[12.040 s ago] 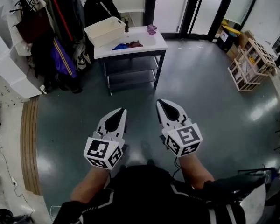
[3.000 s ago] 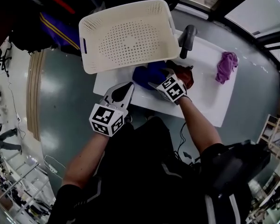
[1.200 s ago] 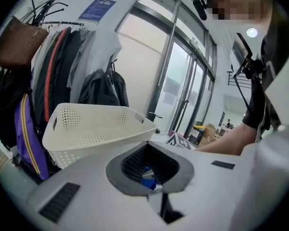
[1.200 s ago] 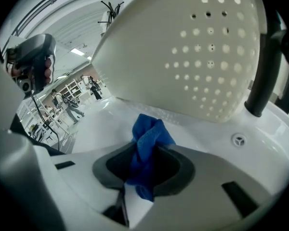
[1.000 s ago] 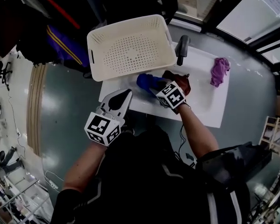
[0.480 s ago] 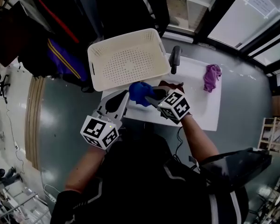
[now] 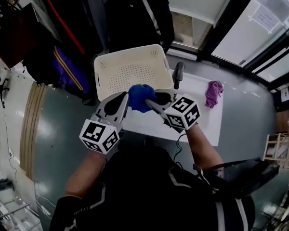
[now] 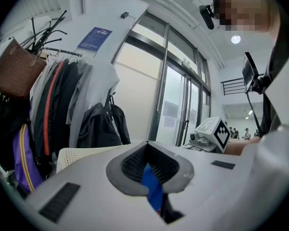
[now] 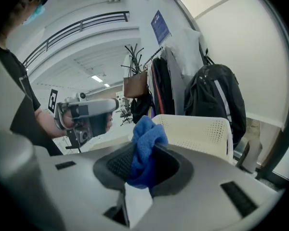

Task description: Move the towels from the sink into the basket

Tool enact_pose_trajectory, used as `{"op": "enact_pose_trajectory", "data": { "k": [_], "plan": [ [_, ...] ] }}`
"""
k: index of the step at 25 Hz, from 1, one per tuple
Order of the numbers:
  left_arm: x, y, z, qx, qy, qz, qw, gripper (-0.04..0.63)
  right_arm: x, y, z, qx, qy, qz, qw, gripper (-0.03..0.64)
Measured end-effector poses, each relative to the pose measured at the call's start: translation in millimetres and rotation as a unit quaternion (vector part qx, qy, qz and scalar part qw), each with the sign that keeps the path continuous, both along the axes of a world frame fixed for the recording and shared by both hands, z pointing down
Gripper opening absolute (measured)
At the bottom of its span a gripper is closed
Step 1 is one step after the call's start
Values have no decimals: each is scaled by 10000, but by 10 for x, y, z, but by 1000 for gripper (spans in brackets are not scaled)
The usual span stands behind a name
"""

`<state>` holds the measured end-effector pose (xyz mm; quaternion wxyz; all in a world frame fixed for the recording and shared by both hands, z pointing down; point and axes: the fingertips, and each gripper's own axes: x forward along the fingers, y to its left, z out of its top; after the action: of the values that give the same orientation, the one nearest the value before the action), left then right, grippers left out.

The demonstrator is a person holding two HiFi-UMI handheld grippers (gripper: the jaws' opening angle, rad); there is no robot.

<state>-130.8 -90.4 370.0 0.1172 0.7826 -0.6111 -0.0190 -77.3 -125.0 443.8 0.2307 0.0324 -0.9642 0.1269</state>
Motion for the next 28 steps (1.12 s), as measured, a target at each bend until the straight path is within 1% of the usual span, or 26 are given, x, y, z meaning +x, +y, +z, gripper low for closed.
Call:
{"op": "enact_pose_trajectory", "data": {
  "k": [6, 11, 15, 20, 23, 26, 28],
  "plan": [
    [-69, -118, -153, 103, -64, -241, 9996, 6, -97, -254, -402, 256, -275, 103, 9992, 95],
    [-109, -246, -155, 26, -241, -500, 9985, 6, -134, -549, -509, 454, -277, 362, 9979, 95],
    [-203, -346, -173, -38, -142, -610, 9980, 6, -203, -777, -532, 505, -313, 617, 9963, 95],
    [-327, -519, -104, -131, 13, -510, 9986, 6, -309, -977, -572, 509, -300, 827, 9948, 95],
    [-388, -611, -101, -139, 103, -379, 9991, 6, -362, -1083, -628, 485, -330, 999, 9933, 96],
    [-455, -682, -93, -152, 243, -258, 9993, 6, -420, -1234, -588, 610, -206, 1287, 9896, 97],
    [-480, -749, -87, -160, 327, -190, 9992, 6, -442, -1331, -497, 547, -67, 1448, 9879, 97]
  ]
}}
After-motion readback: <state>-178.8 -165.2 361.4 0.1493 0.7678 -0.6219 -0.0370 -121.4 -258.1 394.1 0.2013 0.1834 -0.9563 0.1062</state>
